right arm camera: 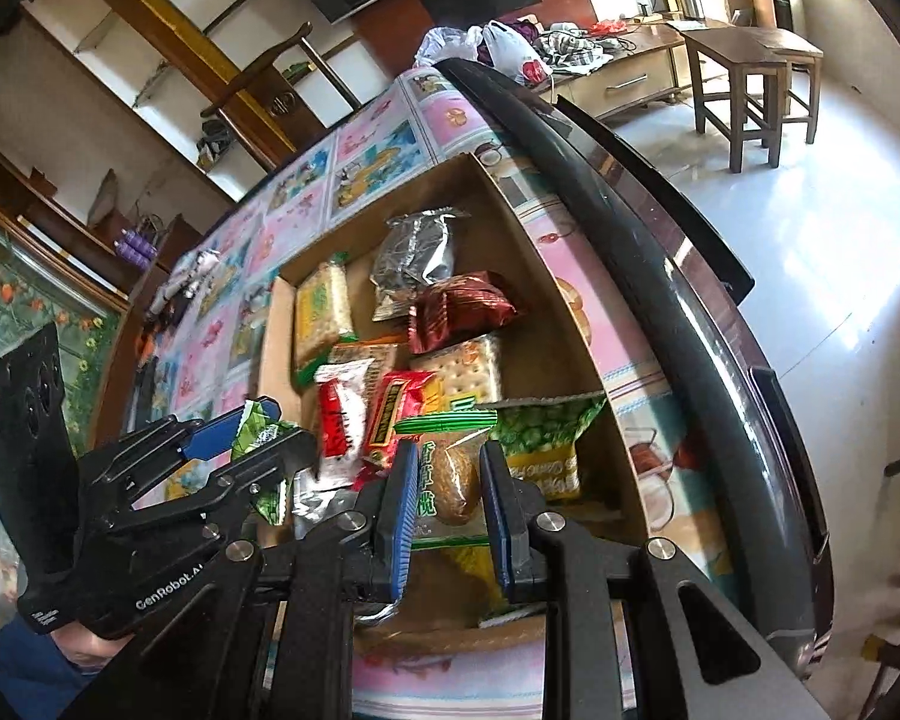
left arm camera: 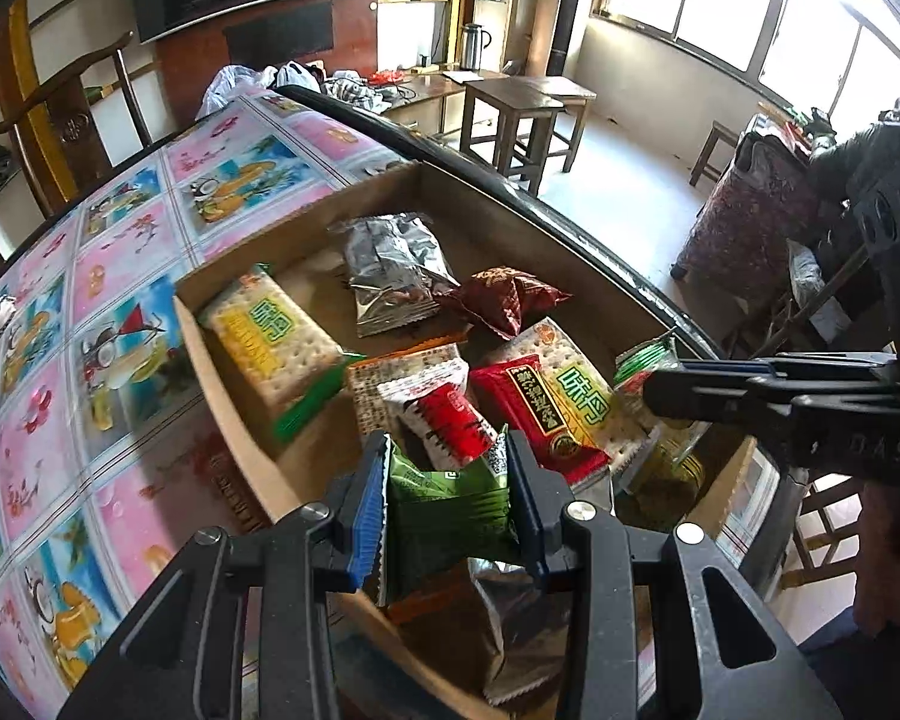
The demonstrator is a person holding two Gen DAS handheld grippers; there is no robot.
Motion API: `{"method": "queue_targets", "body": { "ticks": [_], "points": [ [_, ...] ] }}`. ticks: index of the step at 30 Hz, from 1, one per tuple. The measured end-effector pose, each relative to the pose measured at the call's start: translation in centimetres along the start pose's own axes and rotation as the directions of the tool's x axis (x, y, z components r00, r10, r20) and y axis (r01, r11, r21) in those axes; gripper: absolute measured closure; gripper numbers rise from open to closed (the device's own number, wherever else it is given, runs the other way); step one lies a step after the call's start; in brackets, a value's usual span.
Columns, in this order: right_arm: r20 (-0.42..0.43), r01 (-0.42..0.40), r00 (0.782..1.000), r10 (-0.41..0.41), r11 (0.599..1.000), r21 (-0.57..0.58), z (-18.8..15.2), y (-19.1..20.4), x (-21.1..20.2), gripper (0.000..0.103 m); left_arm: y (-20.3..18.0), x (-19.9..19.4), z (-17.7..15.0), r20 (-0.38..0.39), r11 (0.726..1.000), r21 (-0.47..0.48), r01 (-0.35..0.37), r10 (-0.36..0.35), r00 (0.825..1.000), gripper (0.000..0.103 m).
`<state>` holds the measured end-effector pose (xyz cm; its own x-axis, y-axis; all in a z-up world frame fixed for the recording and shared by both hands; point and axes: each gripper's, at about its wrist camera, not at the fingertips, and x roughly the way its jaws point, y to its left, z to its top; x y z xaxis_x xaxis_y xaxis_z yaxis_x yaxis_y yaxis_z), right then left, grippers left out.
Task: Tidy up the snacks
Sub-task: 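Carry the green bag in the left tool while the right tool carries the clear pack over the box, then lower both held snacks into the box and open both tools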
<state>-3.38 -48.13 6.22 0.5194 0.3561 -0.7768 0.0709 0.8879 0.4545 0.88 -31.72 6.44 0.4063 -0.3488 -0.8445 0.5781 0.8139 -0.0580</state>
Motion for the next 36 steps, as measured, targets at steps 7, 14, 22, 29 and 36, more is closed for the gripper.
{"method": "queue_targets", "body": {
  "ticks": [7,14,22,29,36],
  "points": [
    [-0.018,0.008,1.0,-0.008,1.0,-0.017,1.0,0.0,1.8,0.081,-0.3,1.1,0.8,-0.018,1.0,0.01,-0.019,0.019,1.0,0.066],
    [-0.019,0.026,0.999,-0.026,0.999,-0.026,2.0,0.2,3.3,0.081,-0.5,1.8,1.4,-0.026,0.999,0.025,-0.031,0.031,0.999,0.065],
    [0.0,0.046,0.999,-0.046,0.998,-0.042,2.2,0.5,2.9,0.075,-0.4,1.6,1.6,-0.023,1.0,0.015,-0.02,0.021,1.0,0.057],
    [0.036,0.062,0.998,-0.06,0.996,-0.062,2.0,1.2,1.8,0.073,0.2,0.9,1.6,-0.023,1.0,-0.011,0.013,-0.013,1.0,0.056],
    [0.05,0.071,0.996,-0.069,0.997,-0.038,1.7,1.3,1.2,0.073,0.9,-0.3,1.2,-0.008,0.999,-0.029,0.025,-0.025,1.0,0.056]
  ]
}}
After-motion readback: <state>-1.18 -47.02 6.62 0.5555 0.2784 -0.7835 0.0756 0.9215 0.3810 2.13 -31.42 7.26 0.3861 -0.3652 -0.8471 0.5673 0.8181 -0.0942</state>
